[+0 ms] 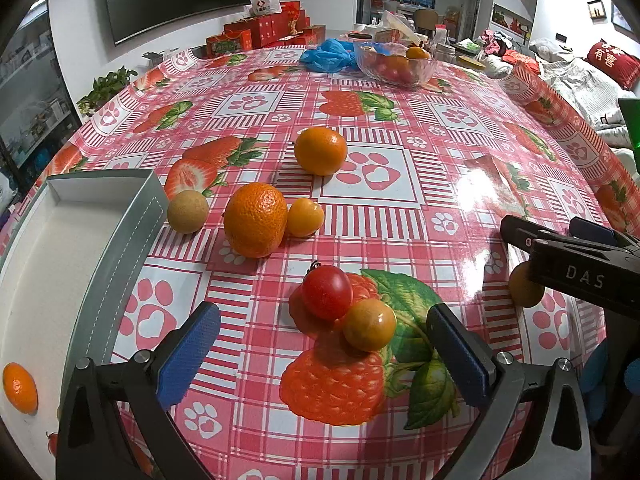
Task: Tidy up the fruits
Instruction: 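Move both open tools back over the remaining fruit on the tablecloth, then grasp a brown kiwi with the right tool while the left tool grasps a yellow cherry tomato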
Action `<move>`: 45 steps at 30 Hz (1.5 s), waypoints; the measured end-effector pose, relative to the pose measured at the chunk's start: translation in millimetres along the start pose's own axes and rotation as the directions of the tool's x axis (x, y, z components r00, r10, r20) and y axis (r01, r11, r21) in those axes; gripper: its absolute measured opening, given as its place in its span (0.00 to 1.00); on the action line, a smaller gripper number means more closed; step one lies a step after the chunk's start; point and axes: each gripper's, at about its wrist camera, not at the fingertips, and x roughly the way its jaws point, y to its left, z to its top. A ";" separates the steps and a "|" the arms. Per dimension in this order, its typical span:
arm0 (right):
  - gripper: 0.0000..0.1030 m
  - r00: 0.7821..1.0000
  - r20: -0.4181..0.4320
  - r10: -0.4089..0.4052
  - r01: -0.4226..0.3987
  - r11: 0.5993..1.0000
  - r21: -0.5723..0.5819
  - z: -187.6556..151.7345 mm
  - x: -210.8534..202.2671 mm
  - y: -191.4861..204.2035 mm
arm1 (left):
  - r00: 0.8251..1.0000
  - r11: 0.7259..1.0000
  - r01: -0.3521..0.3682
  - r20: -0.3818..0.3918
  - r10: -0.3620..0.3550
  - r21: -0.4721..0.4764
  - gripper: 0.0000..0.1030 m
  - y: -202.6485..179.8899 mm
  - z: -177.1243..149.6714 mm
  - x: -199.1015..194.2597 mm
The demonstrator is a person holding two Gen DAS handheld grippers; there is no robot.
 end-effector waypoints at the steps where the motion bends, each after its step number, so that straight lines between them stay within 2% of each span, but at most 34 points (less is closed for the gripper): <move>1: 1.00 1.000 0.000 0.000 0.000 1.000 0.000 0.0 0.0 0.0 | 1.000 1.000 0.000 0.000 0.000 0.000 1.00 -0.1 0.0 0.0; 3: 1.00 1.000 -0.007 0.015 -0.015 1.000 -0.012 0.9 0.1 -1.0 | 1.000 1.000 0.000 0.000 0.000 0.000 1.00 -0.4 -0.1 -0.1; 5: 1.00 0.997 -0.046 0.063 -0.064 0.998 -0.026 2.7 -3.1 -8.1 | 1.000 1.000 0.000 0.000 0.000 0.000 1.00 0.0 0.0 0.0; 7: 1.00 0.996 -0.020 0.092 -0.091 0.995 0.028 -2.1 -17.7 -25.3 | 1.000 1.000 0.000 0.000 0.000 0.000 1.00 -0.2 0.0 0.0; 9: 1.00 0.996 -0.015 0.084 -0.083 0.995 0.053 -7.1 -30.7 -38.1 | 1.000 1.000 0.000 0.000 0.000 0.000 1.00 0.0 0.0 0.1; 13: 1.00 0.988 -0.025 0.156 -0.153 0.985 0.084 -21.9 -51.7 -52.1 | 1.000 1.000 -0.007 -0.001 0.007 -0.007 1.00 -0.9 0.5 0.5; 16: 1.00 0.985 -0.022 0.173 -0.172 0.985 0.034 -31.7 -61.2 -41.1 | 1.000 1.000 -0.003 -0.010 0.003 0.000 1.00 -1.9 0.6 0.4; 20: 1.00 0.978 -0.025 0.206 -0.207 0.978 -0.038 -32.4 -64.9 -13.2 | 0.996 0.999 -0.031 -0.085 0.029 -0.020 1.00 4.1 -2.2 -8.3; 22: 1.00 0.974 -0.025 0.223 -0.224 0.972 -0.070 -28.6 -62.4 3.7 | 0.997 0.999 -0.050 -0.066 0.050 0.004 1.00 5.6 -9.7 -21.8; 25: 1.00 0.973 -0.031 0.229 -0.231 0.968 -0.100 -19.2 -50.8 23.7 | 0.995 0.992 -0.097 0.003 0.097 0.076 1.00 7.1 -20.6 -48.5; 27: 0.99 0.973 -0.040 0.226 -0.229 0.967 -0.110 -11.0 -39.7 35.8 | 0.995 0.990 -0.101 0.030 0.098 0.095 1.00 11.5 -24.3 -62.5; 28: 0.93 0.972 -0.048 0.229 -0.233 0.966 -0.113 -6.3 -33.4 42.7 | 0.995 0.990 -0.099 0.039 0.095 0.097 1.00 14.1 -24.8 -67.7; 29: 0.84 0.970 -0.056 0.237 -0.242 0.964 -0.115 -1.6 -27.5 49.5 | 0.995 0.990 -0.097 0.043 0.093 0.099 1.00 17.6 -25.5 -73.3; 31: 0.76 0.965 -0.077 0.250 -0.258 0.959 -0.122 4.7 -17.9 61.5 | 0.995 0.990 -0.099 0.040 0.095 0.099 1.00 23.3 -25.4 -79.2; 33: 0.74 0.969 -0.076 0.234 -0.243 0.958 -0.153 8.9 -11.1 76.1 | 0.994 0.990 -0.108 0.034 0.105 0.095 1.00 29.4 -24.2 -82.2; 34: 0.68 0.973 -0.073 0.219 -0.229 0.958 -0.173 9.6 -9.4 82.7 | 0.994 0.990 -0.108 0.031 0.106 0.090 1.00 32.4 -23.3 -82.8; 36: 0.52 0.976 -0.065 0.206 -0.215 0.954 -0.209 10.9 -8.1 93.5 | 0.994 0.991 -0.109 0.027 0.108 0.078 1.00 38.1 -22.0 -83.6; 37: 0.33 0.978 -0.059 0.199 -0.208 0.952 -0.226 11.2 -8.5 97.3 | 0.994 0.991 -0.111 0.024 0.110 0.072 1.00 40.0 -21.3 -82.9; 38: 0.28 0.977 -0.059 0.204 -0.212 0.949 -0.232 11.0 -9.0 98.6 | 0.994 0.992 -0.110 0.022 0.109 0.068 1.00 41.3 -20.2 -81.6; 42: 0.29 0.960 -0.074 0.269 -0.277 0.949 -0.151 8.2 -14.5 78.0 | 0.995 0.992 -0.103 0.020 0.102 0.078 1.00 37.6 -17.4 -77.1; 45: 0.29 0.951 -0.078 0.301 -0.307 0.947 -0.091 -0.8 -22.9 55.8 | 0.998 0.994 -0.069 0.016 0.068 0.083 1.00 27.4 -14.1 -72.1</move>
